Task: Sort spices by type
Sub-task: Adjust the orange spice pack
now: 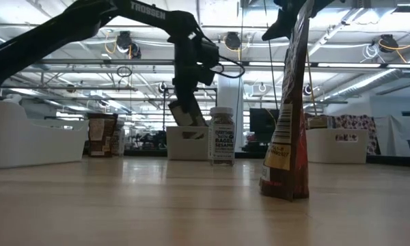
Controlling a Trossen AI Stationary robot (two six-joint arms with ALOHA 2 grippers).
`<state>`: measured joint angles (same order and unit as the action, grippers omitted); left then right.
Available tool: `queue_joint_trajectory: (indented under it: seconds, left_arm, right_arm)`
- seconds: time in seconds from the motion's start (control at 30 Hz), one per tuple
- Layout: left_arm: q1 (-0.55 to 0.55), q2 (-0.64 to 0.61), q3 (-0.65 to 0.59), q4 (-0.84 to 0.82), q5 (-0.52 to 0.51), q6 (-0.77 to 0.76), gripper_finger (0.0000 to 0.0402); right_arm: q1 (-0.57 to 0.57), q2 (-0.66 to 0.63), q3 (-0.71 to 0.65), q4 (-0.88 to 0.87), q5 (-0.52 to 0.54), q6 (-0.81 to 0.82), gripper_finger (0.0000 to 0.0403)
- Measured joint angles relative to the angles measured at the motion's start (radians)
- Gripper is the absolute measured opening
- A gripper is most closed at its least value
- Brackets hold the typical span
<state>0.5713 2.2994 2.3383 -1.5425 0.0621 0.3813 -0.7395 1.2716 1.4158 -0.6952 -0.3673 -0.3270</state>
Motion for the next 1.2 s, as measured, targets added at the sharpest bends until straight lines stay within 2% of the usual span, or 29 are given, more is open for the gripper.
queue_joint_trajectory:
  seconds: [0.1, 0.33, 0.47, 0.63, 0.8, 0.93, 1.2]
  left_arm:
    - [-0.005, 0.007, 0.0, -0.001, -0.045, 0.002, 0.0]
    - [-0.015, 0.006, -0.003, 0.005, -0.072, 0.047, 0.0]
    - [-0.016, 0.005, -0.049, 0.013, -0.095, 0.052, 0.0]
    - [-0.015, 0.005, -0.109, 0.035, -0.186, 0.071, 0.0]
    - [-0.021, 0.005, -0.119, 0.082, -0.278, 0.072, 0.0]
    - [-0.03, 0.005, -0.119, 0.094, -0.31, 0.106, 0.0]
    - [-0.049, 0.005, -0.119, 0.105, -0.31, 0.205, 0.0]
  right_arm:
    - [0.0, 0.0, 0.0, -0.006, 0.0, -0.004, 0.0]
    - [0.0, 0.0, 0.0, -0.007, 0.0, -0.017, 0.0]
    - [0.0, 0.0, 0.0, -0.007, 0.0, -0.018, 0.0]
    - [0.0, 0.0, 0.0, -0.007, 0.0, -0.018, 0.0]
    - [0.0, 0.0, 0.0, -0.007, 0.0, -0.018, 0.0]
    - [0.0, 0.0, 0.0, -0.007, 0.0, -0.018, 0.0]
    - [0.0, 0.0, 0.0, -0.007, 0.0, -0.018, 0.0]
